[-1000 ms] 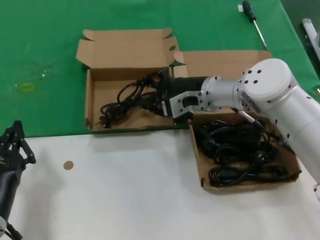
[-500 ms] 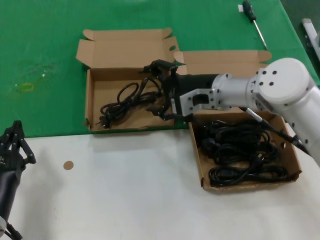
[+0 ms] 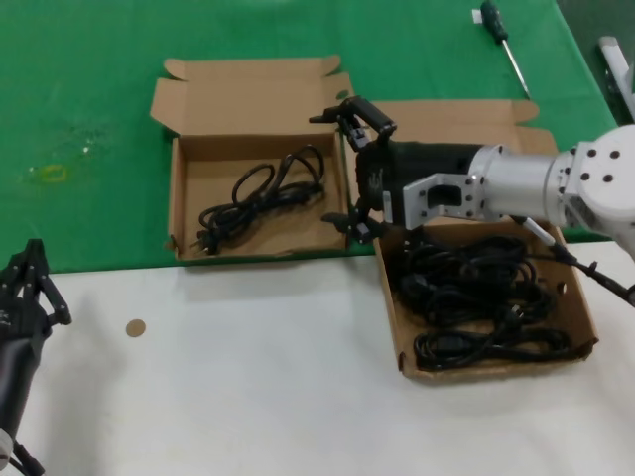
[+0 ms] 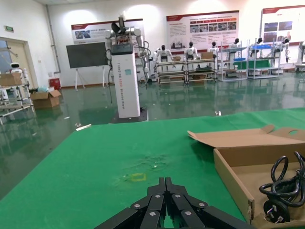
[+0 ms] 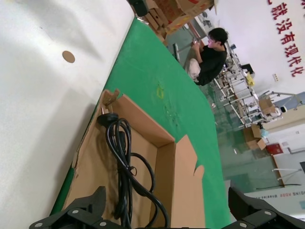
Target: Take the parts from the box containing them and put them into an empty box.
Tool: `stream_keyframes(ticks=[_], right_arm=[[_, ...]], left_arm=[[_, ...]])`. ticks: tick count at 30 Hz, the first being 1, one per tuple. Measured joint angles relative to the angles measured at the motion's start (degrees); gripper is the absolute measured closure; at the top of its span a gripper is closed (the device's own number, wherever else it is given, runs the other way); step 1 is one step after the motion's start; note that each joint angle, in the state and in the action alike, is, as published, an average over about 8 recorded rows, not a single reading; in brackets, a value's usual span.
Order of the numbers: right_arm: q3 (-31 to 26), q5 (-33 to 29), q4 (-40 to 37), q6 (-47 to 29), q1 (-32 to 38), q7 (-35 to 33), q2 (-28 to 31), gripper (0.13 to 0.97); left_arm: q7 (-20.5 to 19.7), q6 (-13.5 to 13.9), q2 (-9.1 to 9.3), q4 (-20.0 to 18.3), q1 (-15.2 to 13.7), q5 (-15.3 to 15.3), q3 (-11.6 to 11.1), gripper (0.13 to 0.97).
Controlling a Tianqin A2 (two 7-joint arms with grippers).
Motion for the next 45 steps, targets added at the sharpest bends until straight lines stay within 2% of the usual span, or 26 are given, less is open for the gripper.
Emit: stream_keyframes(ticks=[4, 12, 16, 25, 33, 37, 45], right_arm=[[0.35, 0.39, 0.79, -0.07, -0.44, 0.08, 0.49, 0.247], [1.07, 0.89, 1.65, 1.15, -1.84, 1.14, 0.33, 0.153], [2.05, 1.56, 2.75, 2.92, -3.75, 2.67, 0.03, 0.144], [4.87, 3.48, 5.93, 7.93, -9.26, 7.03, -0.83, 0.129], [7.48, 5.27, 8.86, 12.61, -14.38, 11.08, -1.62, 0.129], [8.81, 6.18, 10.36, 14.99, -16.95, 13.14, -2.02, 0.129], [11.43, 7.97, 13.33, 19.64, -22.09, 17.17, -2.82, 0.129]], left_arm=[[0.0, 0.0, 0.0, 0.0, 0.0, 0.0, 0.0, 0.945], [0.0, 0.0, 0.0, 0.0, 0.0, 0.0, 0.0, 0.932], [0.0, 0.0, 0.0, 0.0, 0.0, 0.0, 0.0, 0.923], [0.0, 0.0, 0.0, 0.0, 0.0, 0.0, 0.0, 0.831], [0.01, 0.0, 0.0, 0.0, 0.0, -0.01, 0.0, 0.667], [0.02, 0.0, 0.0, 0.0, 0.0, -0.01, 0.0, 0.667], [0.02, 0.0, 0.0, 0.0, 0.0, -0.01, 0.0, 0.443]])
